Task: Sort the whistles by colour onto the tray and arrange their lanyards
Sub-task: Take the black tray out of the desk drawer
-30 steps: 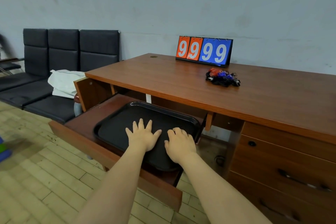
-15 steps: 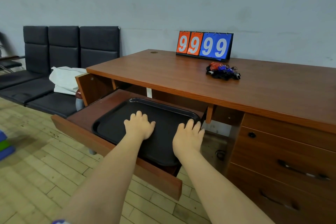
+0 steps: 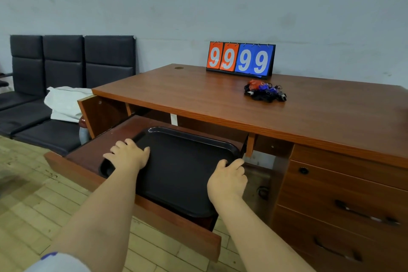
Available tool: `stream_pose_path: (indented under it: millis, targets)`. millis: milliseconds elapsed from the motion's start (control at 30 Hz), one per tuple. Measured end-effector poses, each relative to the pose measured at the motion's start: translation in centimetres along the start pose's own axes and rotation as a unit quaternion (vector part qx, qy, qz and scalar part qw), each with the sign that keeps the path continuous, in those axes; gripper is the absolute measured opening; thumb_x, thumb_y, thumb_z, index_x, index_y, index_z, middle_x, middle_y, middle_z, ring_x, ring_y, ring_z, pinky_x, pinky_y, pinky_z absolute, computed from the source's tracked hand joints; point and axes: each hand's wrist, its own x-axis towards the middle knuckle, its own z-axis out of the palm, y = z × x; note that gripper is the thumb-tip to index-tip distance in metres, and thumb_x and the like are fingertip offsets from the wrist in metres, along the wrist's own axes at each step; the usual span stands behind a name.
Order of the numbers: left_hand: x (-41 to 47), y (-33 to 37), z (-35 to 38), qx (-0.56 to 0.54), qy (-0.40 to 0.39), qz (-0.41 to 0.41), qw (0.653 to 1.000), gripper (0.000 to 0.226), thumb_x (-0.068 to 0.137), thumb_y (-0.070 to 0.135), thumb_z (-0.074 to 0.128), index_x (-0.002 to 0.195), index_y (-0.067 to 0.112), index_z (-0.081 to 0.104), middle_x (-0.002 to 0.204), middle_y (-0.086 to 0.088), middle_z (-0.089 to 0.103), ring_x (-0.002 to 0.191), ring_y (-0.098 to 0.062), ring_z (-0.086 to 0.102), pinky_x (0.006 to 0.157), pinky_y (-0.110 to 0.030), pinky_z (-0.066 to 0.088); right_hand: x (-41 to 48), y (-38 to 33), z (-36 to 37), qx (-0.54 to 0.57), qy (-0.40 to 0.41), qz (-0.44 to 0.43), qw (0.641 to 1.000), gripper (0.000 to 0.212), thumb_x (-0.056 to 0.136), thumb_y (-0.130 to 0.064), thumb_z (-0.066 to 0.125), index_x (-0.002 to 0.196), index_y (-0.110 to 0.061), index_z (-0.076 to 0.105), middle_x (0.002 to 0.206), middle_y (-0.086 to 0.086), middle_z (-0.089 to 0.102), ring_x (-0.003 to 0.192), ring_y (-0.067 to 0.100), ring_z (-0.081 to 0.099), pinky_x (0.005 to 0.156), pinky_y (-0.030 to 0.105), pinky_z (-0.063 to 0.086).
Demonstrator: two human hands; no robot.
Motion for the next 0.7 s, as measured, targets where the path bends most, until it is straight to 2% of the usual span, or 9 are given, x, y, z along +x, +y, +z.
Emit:
stream_pose_path:
  millis: [67,167,300,367,433,533,633,700]
  targets:
    - [0.1,-0.2,-0.3,-0.009,0.008,0.002,1.000,0.074,0.087,0.060,0.042,0.140,0.010,0.033,0.141,-0.020,0.036,0.131,-0.039,0.033,0.108,-0.056,0.026,0.1,0.0,-0.1,0.013,-0.007,0.008,1.000,0.072,0.088,-0.021,0.060,0.147,-0.012,0.020,0.147,0.030,0.011,0.119,0.031,0.047,0.094,0.032,0.045]
    - [0.3,-0.1,-1.1,-0.047,-0.003,-0.020,0.999,0.068,0.086,0.053,0.048,0.136,0.009,0.037,0.137,-0.021,0.039,0.128,-0.039,0.035,0.106,-0.053,0.028,0.5,0.2,-0.7,0.029,-0.021,0.016,0.999,0.077,0.083,-0.017,0.067,0.145,-0.012,0.022,0.137,0.024,0.020,0.103,0.023,0.054,0.081,0.027,0.050]
    - [0.2,0.2,-2.6,-0.054,0.035,-0.042,0.997,0.065,0.083,0.053,0.047,0.129,0.006,0.045,0.131,-0.021,0.043,0.121,-0.039,0.039,0.102,-0.049,0.031,0.9,1.0,-2.0,0.028,-0.031,0.026,0.999,0.073,0.080,-0.007,0.066,0.141,-0.010,0.026,0.129,0.018,0.025,0.085,0.016,0.046,0.072,0.021,0.049]
    - [-0.1,0.4,-3.5,-0.038,0.066,-0.039,0.996,0.060,0.083,0.052,0.046,0.121,0.005,0.053,0.125,-0.020,0.047,0.116,-0.038,0.043,0.097,-0.047,0.034,0.8,1.5,-2.4,0.019,-0.032,0.034,0.999,0.074,0.081,-0.005,0.065,0.143,-0.010,0.025,0.129,0.018,0.026,0.088,0.017,0.045,0.072,0.021,0.047]
    - [-0.5,0.6,-4.5,-0.046,0.078,-0.047,0.995,0.056,0.085,0.047,0.044,0.117,0.004,0.057,0.121,-0.018,0.049,0.112,-0.036,0.045,0.095,-0.044,0.034,0.7,1.9,-2.7,0.020,-0.035,0.035,0.999,0.079,0.083,-0.007,0.064,0.148,-0.011,0.018,0.133,0.020,0.030,0.101,0.021,0.050,0.071,0.023,0.046]
    - [-1.2,0.6,-5.7,-0.045,0.083,-0.058,0.994,0.054,0.087,0.042,0.039,0.121,0.004,0.056,0.122,-0.017,0.050,0.113,-0.035,0.046,0.100,-0.046,0.029,0.3,3.0,-3.7,0.034,-0.030,0.030,0.998,0.077,0.087,-0.015,0.062,0.150,-0.015,0.017,0.135,0.019,0.044,0.112,0.027,0.054,0.071,0.028,0.046]
    - [-2.5,0.7,-6.7,-0.032,0.082,-0.066,0.994,0.051,0.090,0.040,0.033,0.119,0.006,0.057,0.119,-0.016,0.053,0.112,-0.035,0.050,0.105,-0.048,0.022,-0.3,4.4,-4.4,0.045,-0.029,0.039,0.998,0.067,0.087,-0.016,0.062,0.145,-0.015,0.027,0.129,0.014,0.052,0.111,0.026,0.056,0.070,0.029,0.045]
    - [-3.7,1.0,-7.2,-0.026,0.090,-0.056,0.994,0.048,0.091,0.038,0.033,0.117,0.005,0.058,0.114,-0.015,0.053,0.107,-0.034,0.052,0.104,-0.047,0.023,-0.8,5.4,-4.9,0.050,-0.018,0.037,0.998,0.065,0.089,-0.016,0.060,0.145,-0.016,0.028,0.128,0.013,0.053,0.110,0.025,0.056,0.068,0.029,0.044]
